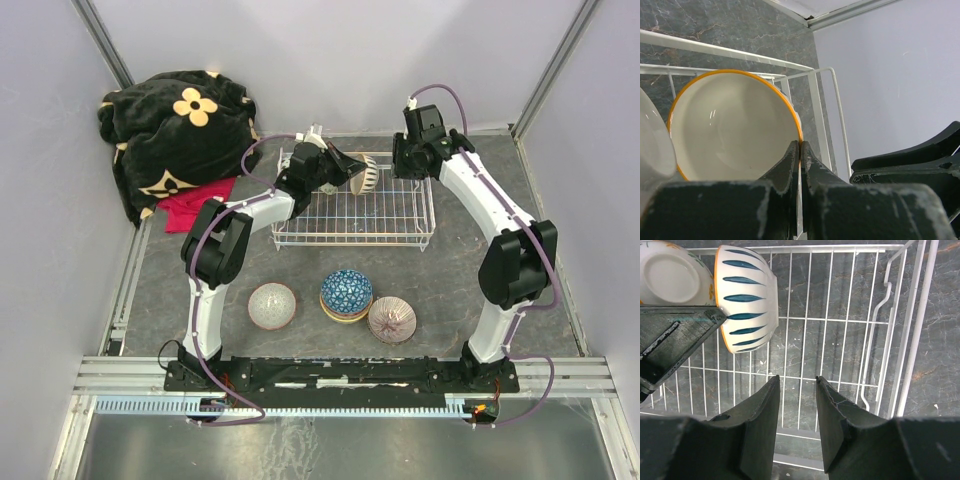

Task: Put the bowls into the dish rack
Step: Turn the bowl upside down on the dish rack.

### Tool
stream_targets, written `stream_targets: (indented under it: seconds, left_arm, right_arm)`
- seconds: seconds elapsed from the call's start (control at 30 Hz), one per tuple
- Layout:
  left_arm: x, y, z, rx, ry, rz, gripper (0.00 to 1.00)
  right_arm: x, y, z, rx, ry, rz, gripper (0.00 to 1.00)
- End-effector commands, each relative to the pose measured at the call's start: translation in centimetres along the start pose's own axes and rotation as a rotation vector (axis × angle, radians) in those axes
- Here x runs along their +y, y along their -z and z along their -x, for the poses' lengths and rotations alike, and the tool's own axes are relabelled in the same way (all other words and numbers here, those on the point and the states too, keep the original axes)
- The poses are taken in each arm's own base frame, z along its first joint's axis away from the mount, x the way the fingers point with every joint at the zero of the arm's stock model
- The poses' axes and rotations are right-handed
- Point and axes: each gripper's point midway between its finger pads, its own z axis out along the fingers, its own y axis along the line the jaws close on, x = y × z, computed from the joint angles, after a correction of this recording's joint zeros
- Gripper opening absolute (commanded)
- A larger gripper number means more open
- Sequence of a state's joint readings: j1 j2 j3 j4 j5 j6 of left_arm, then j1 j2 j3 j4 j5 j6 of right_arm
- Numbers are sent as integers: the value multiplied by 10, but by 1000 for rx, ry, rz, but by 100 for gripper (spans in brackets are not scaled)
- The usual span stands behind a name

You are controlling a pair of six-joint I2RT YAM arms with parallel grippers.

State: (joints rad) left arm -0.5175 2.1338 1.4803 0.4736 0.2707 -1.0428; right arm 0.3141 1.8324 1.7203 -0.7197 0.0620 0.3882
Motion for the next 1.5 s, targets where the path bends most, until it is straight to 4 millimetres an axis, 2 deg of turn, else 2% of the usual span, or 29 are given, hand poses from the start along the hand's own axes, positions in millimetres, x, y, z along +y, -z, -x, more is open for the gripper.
stream_targets:
  seconds: [0.0, 0.2, 0.47, 0.77, 0.93, 1.07, 1.3, 1.47]
  left_arm:
    - [-28, -5, 9, -3, 29, -73, 3]
    - [-50, -9, 11, -7, 42, -145, 3]
    - [-54, -14, 9, -13, 82, -213, 3]
    - [-79, -16, 15, -24, 83, -275, 3]
    - [-86, -17, 17, -28, 82, -290, 3]
    - [-72, -16, 13, -28, 85, -260, 3]
    - [-27, -16, 2, -23, 114, -192, 3]
    - [-13, -18, -5, -15, 132, -180, 3]
  right_arm:
    - [6, 15, 32, -92, 3, 11, 43]
    - [-4, 13, 36, -94, -17, 1, 43]
    - [-3, 9, 43, -94, -18, 3, 43]
    - [-3, 0, 38, -74, -18, 0, 43]
    - [-6, 0, 38, -78, -17, -9, 43]
    - [-6, 0, 38, -77, -19, -8, 43]
    - [-6, -4, 33, -67, -18, -7, 43]
    - [-8, -5, 33, -67, -18, -11, 43]
